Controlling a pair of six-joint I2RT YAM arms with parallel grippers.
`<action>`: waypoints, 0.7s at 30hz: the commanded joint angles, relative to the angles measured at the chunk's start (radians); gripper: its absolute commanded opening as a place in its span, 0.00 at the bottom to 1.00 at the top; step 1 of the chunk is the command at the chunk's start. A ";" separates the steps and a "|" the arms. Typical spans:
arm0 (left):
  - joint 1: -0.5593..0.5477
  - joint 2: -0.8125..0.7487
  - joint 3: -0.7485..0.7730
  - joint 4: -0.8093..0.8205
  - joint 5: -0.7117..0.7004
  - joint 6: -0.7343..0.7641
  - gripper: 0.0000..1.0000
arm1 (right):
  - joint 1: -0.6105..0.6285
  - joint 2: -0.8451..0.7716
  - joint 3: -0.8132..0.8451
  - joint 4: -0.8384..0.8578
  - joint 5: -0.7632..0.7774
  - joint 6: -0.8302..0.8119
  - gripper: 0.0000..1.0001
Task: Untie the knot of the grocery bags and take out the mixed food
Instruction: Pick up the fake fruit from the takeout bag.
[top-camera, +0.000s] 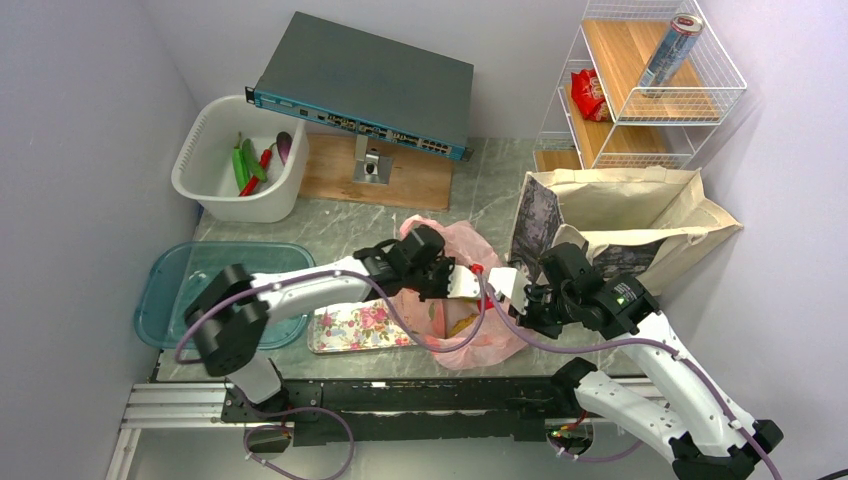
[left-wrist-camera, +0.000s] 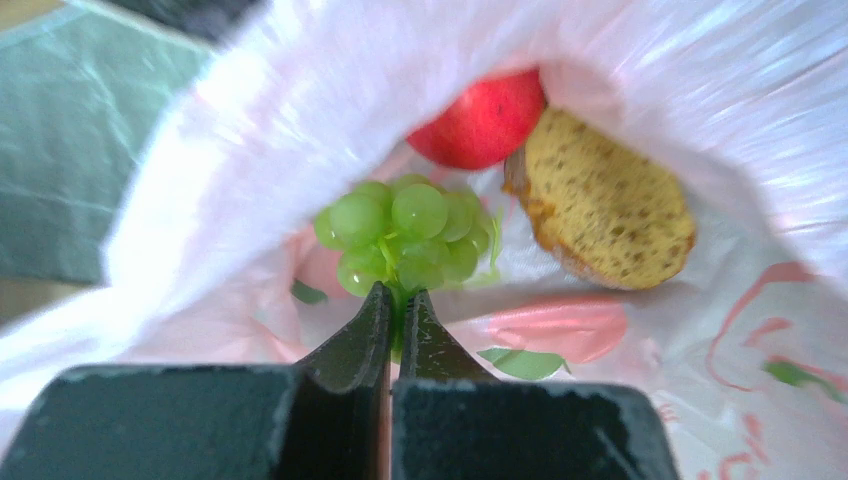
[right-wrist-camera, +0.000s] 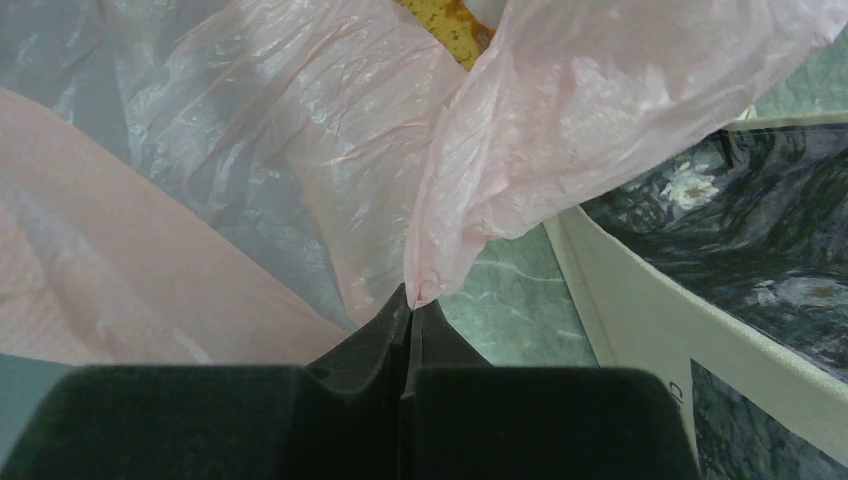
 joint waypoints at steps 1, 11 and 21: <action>0.000 -0.139 0.019 0.019 0.129 -0.043 0.00 | -0.007 -0.009 0.009 0.057 0.021 0.029 0.00; 0.029 -0.332 0.046 -0.156 0.155 -0.074 0.00 | -0.019 -0.009 0.012 0.075 0.033 0.039 0.00; 0.167 -0.564 0.165 -0.546 0.261 -0.060 0.00 | -0.018 -0.001 0.016 0.075 0.023 0.039 0.00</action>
